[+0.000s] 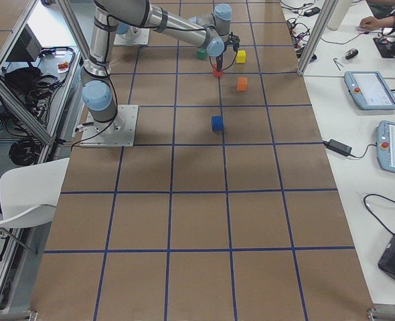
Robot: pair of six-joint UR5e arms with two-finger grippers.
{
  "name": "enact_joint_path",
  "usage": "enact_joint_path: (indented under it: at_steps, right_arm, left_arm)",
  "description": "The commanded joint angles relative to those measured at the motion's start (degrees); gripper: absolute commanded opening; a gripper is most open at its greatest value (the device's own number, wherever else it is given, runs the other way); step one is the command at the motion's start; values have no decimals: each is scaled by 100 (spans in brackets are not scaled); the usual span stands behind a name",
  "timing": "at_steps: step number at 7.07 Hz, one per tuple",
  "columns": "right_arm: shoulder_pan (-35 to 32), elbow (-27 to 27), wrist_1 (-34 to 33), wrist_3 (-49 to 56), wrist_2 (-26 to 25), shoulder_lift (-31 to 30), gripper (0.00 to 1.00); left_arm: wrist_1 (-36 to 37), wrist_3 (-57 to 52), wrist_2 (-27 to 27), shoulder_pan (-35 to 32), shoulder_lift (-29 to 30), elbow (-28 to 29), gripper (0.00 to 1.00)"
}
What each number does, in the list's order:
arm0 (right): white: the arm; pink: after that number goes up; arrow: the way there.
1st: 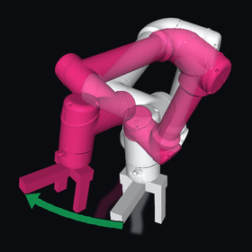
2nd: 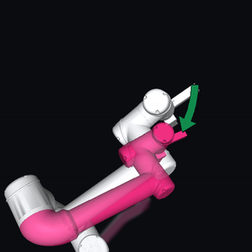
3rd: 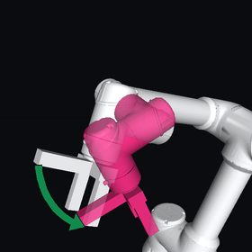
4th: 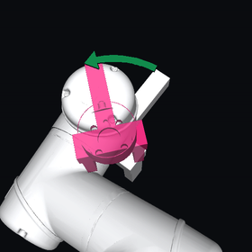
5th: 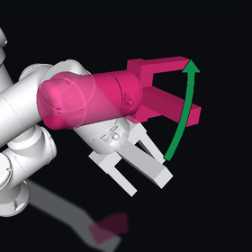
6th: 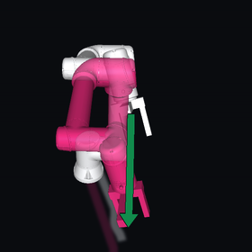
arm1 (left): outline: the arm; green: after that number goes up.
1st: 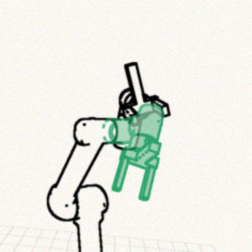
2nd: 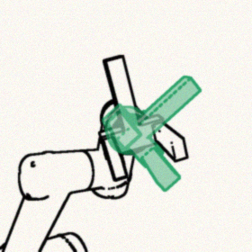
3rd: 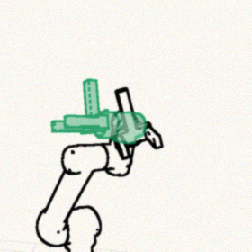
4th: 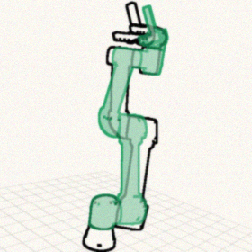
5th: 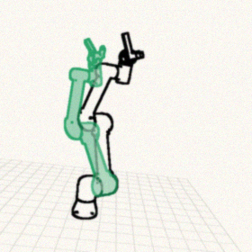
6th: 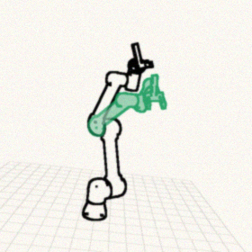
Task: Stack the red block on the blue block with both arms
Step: 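Lower the right gripper onto the red cube and grasp it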
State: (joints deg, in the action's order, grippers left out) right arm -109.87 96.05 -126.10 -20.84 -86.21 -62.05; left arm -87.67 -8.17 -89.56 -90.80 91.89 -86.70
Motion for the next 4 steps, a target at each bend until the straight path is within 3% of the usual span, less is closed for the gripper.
enact_joint_path:
  at_steps: [1, 3, 4]
  right_arm:
    - [-35, 2, -178, 0, 16, 245, 100]
    - [-35, 1, -240, 1, 25, 342, 100]
    - [-35, -7, -283, -8, 25, 351, 63]
  left_arm:
    - [4, 0, 0, -8, -5, -14, 100]
    - [4, 0, 0, -25, -14, -22, 100]
    - [4, 0, 0, -25, -14, -40, 100]
